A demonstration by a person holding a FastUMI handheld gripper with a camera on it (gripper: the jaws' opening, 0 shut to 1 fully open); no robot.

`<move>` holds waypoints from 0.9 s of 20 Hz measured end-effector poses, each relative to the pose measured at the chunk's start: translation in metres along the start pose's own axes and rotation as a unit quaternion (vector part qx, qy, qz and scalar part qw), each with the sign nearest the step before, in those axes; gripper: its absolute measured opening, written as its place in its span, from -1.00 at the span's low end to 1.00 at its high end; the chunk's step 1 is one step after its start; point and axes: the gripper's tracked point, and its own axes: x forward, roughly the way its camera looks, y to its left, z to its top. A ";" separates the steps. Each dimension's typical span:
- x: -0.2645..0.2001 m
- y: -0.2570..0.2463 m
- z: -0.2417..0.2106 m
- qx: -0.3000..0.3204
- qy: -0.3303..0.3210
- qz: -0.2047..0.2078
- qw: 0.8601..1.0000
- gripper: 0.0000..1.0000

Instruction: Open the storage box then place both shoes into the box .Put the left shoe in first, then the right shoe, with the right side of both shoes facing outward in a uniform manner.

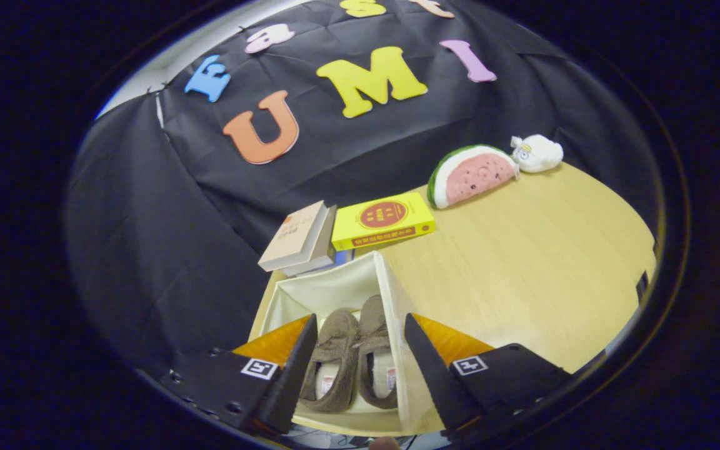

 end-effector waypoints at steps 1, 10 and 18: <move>-0.006 -0.004 0.003 -0.024 -0.014 0.005 1.000 0.80; -0.100 -0.070 0.072 -0.148 -0.174 0.040 0.973 0.92; -0.188 -0.161 0.092 -0.205 -0.287 0.025 0.935 0.91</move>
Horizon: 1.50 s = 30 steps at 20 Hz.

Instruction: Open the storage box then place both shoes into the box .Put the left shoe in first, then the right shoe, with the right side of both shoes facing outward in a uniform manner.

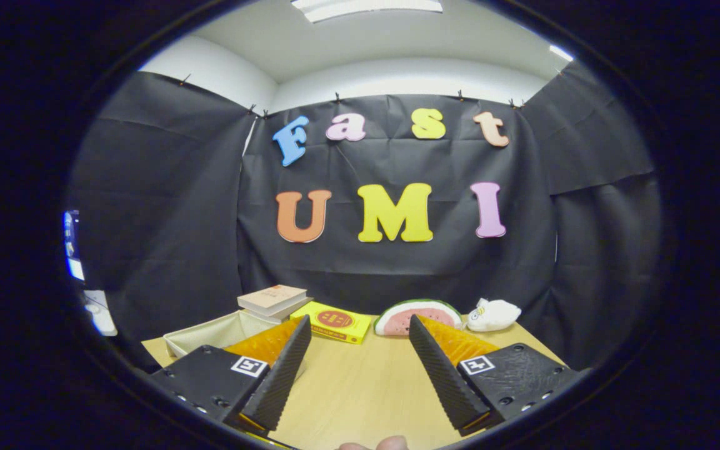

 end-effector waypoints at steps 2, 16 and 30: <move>-0.015 -0.024 0.008 -0.013 -0.032 -0.019 0.999 0.91; -0.031 -0.065 0.000 -0.006 -0.031 0.007 0.999 0.90; -0.013 -0.066 -0.010 -0.006 -0.026 -0.009 1.000 0.92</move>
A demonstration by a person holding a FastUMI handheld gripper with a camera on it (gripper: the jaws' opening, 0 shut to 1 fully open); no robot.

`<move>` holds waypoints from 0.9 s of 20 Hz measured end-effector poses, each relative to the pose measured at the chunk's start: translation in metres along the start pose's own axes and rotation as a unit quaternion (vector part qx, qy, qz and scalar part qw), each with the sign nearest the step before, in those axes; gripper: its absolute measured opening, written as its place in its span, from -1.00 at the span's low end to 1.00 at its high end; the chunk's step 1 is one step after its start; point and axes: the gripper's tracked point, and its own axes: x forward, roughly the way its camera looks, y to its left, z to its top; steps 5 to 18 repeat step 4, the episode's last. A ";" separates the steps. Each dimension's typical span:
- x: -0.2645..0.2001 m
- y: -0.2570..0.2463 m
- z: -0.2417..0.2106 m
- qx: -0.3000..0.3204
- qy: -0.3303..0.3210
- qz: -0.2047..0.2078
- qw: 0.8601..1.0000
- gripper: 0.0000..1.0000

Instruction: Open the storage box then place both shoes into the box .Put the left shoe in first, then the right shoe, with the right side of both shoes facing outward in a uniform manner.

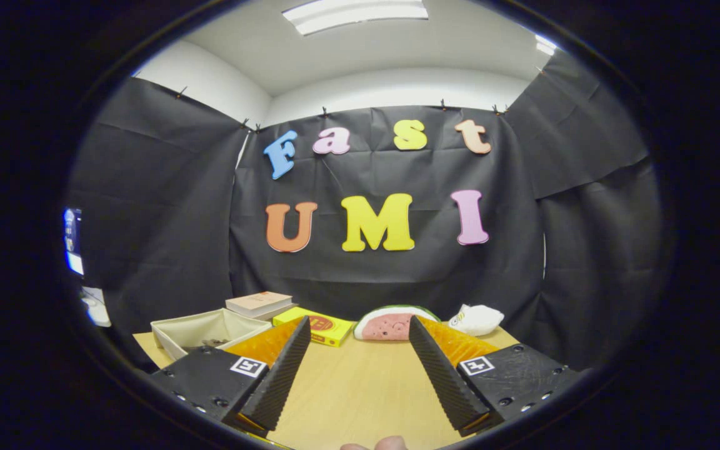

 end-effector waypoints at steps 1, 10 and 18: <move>0.002 0.003 0.000 -0.003 0.000 -0.001 1.000 0.92; 0.007 0.016 -0.006 -0.004 0.006 0.011 1.000 0.92; 0.007 0.016 -0.006 -0.004 0.006 0.011 1.000 0.92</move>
